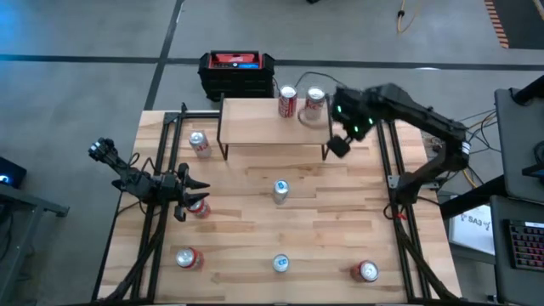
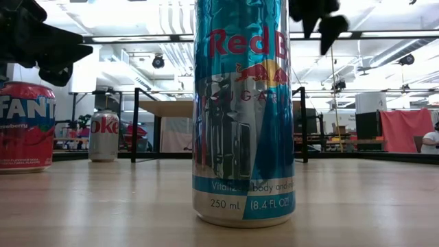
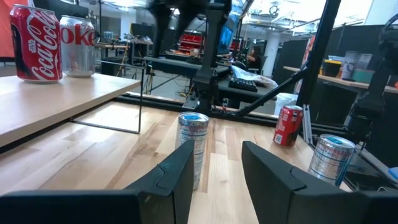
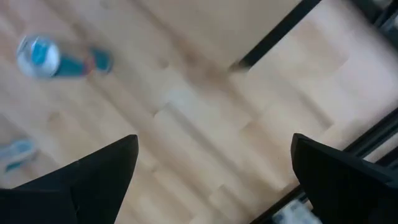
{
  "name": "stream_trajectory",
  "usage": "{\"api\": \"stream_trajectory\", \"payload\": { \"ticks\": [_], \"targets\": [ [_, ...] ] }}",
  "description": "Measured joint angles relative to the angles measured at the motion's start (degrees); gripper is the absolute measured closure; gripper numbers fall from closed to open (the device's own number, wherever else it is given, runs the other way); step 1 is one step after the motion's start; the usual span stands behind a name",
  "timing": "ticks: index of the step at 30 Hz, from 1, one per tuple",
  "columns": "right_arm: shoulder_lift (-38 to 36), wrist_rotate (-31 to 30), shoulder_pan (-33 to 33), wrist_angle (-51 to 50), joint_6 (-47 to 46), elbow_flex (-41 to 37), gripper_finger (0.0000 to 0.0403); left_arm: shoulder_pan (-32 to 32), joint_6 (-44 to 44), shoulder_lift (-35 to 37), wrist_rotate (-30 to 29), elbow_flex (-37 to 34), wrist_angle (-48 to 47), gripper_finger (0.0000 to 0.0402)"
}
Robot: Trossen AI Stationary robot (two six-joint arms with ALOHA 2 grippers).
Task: Place canned beverage on shelf
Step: Move the red and white soda can
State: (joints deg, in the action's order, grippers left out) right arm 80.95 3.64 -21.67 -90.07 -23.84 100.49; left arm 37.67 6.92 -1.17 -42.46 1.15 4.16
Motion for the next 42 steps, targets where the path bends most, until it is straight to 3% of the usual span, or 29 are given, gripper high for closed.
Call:
{"api": "stream_trajectory", "payload": {
  "ticks": [8,18,28,35,42],
  "targets": [
    [-5.0,4.5,16.6,0.0,-15.8,-8.7,0.0003,0.0,0.0,0.0,0.0,0.0,0.0,0.0283],
    [-2.4,15.8,36.9,0.1,-40.0,-12.9,0.0003,0.0,0.0,0.0,0.0,0.0,0.0,0.0283],
    [2.5,13.7,55.2,7.5,-60.6,-12.9,0.0003,0.0,0.0,0.0,0.0,0.0,0.0,0.0283],
    [5.7,5.7,67.8,13.1,-78.6,-12.9,0.0003,0.0,0.0,0.0,0.0,0.0,0.0,0.0283],
    [10.6,5.3,75.2,19.0,-88.8,-12.9,0.0003,0.0,0.0,0.0,0.0,0.0,0.0,0.0283]
  ]
}}
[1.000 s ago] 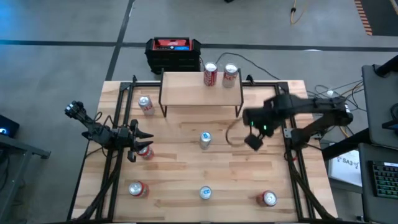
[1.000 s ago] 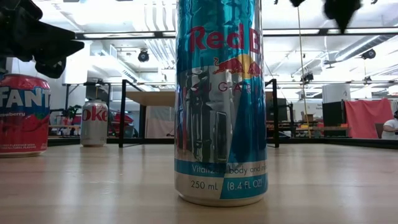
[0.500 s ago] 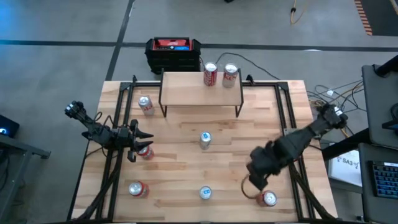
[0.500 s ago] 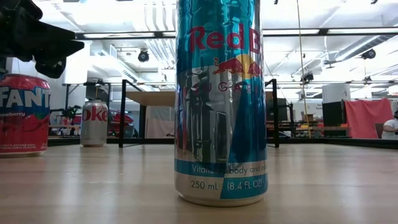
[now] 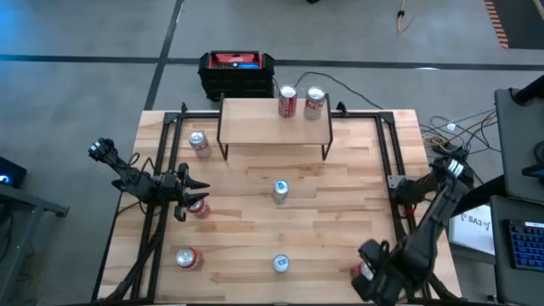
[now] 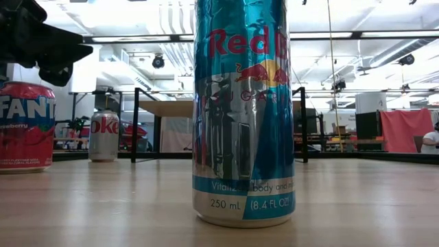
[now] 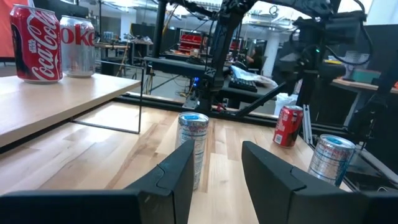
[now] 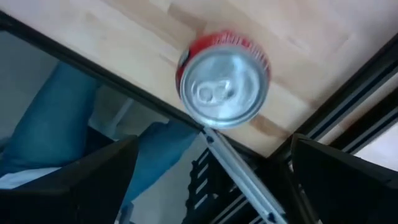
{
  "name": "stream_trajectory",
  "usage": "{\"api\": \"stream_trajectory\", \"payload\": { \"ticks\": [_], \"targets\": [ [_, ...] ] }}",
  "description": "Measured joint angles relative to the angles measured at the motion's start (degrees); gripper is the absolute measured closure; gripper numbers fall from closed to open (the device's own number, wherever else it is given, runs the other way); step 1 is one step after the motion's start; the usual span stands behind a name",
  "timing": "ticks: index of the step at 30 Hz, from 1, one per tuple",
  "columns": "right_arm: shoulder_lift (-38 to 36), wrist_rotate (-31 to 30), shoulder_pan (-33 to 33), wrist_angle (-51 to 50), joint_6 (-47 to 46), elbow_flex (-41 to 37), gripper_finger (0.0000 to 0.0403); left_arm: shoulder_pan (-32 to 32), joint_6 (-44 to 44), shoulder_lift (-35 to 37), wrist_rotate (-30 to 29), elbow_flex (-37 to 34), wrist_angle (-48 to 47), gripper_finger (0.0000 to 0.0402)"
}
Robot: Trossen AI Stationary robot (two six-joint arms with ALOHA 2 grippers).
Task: Place canned beverage on shelf
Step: Move the red and white soda can
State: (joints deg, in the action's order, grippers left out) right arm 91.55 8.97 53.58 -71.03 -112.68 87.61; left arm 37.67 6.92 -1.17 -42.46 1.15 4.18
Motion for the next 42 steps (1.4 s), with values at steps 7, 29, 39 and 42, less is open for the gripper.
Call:
{"api": "stream_trajectory", "payload": {
  "ticks": [7,29,39,42],
  "targets": [
    [2.3,-1.6,3.0,1.3,-2.7,0.0,0.0003,0.0,0.0,0.0,0.0,0.0,0.0,0.0283],
    [0.1,-7.0,2.7,0.2,-2.1,0.0,0.0003,0.0,0.0,0.0,0.0,0.0,0.0,0.0283],
    [1.1,-7.1,2.4,-1.1,-0.7,0.0,0.0003,0.0,0.0,0.0,0.0,0.0,0.0,0.0283],
    [1.5,-7.1,2.4,-1.5,-0.7,0.0,0.0003,0.0,0.0,0.0,0.0,0.0,0.0,0.0283]
  ]
}}
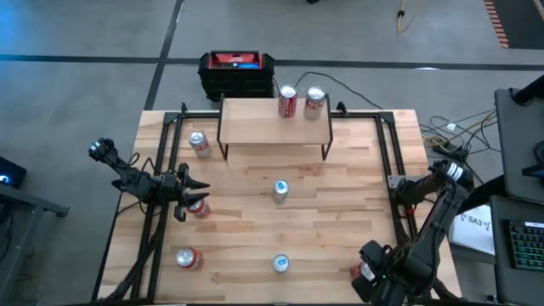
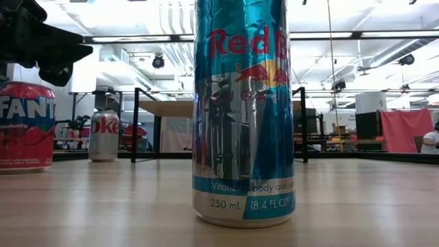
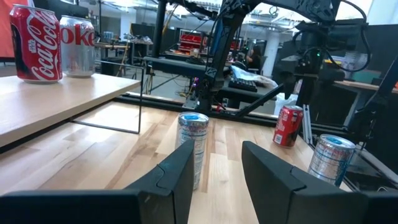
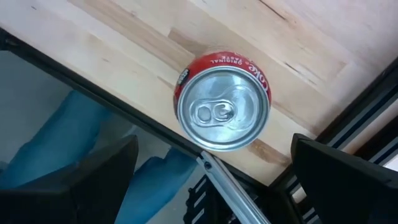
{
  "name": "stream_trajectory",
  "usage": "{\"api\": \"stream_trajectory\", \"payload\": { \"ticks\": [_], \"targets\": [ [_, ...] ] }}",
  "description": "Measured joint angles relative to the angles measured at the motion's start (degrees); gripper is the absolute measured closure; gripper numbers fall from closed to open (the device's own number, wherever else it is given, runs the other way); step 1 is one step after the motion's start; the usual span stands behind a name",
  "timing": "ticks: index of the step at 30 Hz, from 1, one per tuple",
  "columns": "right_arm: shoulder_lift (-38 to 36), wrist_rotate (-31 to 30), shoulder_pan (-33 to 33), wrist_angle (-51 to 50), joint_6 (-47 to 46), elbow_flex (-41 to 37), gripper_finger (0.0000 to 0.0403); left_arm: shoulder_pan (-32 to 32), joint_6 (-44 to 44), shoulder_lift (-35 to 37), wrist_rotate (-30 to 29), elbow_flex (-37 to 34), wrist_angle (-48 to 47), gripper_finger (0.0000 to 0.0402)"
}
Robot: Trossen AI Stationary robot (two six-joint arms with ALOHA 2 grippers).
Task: Place canned beverage on shelf
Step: Move the red and white soda can
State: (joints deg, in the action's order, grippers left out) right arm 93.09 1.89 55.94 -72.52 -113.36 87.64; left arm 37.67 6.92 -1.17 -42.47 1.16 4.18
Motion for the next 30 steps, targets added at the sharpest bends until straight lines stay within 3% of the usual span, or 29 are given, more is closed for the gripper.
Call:
{"api": "stream_trajectory", "payload": {
  "ticks": [30],
  "targets": [
    [4.2,-0.2,-0.2,2.7,-1.8,-4.1,0.0003,0.0,0.0,0.0,0.0,0.0,0.0,0.0283]
  ]
}}
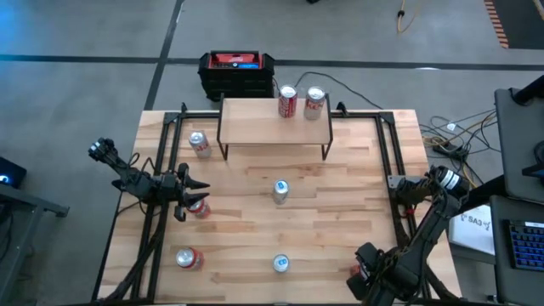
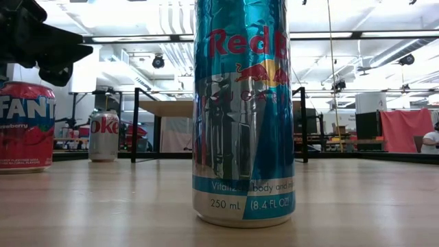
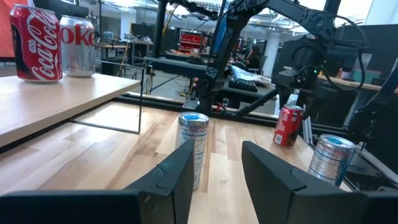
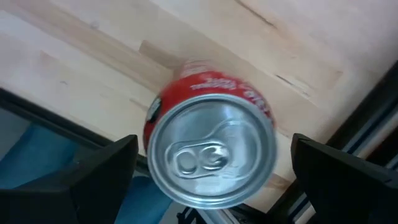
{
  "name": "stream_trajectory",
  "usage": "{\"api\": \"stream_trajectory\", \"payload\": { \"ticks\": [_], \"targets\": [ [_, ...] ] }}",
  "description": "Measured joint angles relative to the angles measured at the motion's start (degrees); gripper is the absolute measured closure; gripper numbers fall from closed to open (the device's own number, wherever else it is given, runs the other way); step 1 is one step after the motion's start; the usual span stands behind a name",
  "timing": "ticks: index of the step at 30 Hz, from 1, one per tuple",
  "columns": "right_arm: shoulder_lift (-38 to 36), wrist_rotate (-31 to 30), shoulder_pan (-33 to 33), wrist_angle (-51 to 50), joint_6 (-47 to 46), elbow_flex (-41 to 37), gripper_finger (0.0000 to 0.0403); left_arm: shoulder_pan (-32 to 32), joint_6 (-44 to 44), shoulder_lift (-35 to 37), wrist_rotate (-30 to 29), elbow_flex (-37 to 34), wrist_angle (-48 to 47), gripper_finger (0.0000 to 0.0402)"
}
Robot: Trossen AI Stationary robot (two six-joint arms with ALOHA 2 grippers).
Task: Place canned beverage on shelf
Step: Move the red and white soda can
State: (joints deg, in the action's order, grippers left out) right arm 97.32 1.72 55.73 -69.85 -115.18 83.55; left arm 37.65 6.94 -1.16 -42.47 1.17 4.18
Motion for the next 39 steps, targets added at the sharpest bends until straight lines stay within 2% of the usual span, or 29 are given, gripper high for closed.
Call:
{"api": "stream_trajectory", "payload": {
  "ticks": [4,13,23,29,34,39],
  "targets": [
    [0.0,0.1,-0.2,0.0,-2.1,-0.2,0.0024,0.0,0.0,0.0,0.0,0.0,0.0,0.0283],
    [0.2,-0.1,-0.9,0.5,-0.4,-0.2,0.0123,0.0,0.0,0.0,0.0,0.0,0.0,0.0283],
    [-0.1,-0.3,-2.0,0.5,-0.5,-0.2,0.0116,0.0,0.0,0.0,0.0,0.0,0.0,0.0283],
    [-2.0,-2.1,-8.1,-1.8,9.3,-0.4,0.0114,0.0,0.0,0.0,0.0,0.0,0.0,0.0283],
    [-3.4,0.0,-17.0,-5.1,21.7,-0.3,0.0120,0.0,0.0,0.0,0.0,0.0,0.0,0.0283],
    [-5.7,-1.1,-26.3,-8.0,33.1,-0.3,0.0114,0.0,0.0,0.0,0.0,0.0,0.0,0.0283]
  ]
}}
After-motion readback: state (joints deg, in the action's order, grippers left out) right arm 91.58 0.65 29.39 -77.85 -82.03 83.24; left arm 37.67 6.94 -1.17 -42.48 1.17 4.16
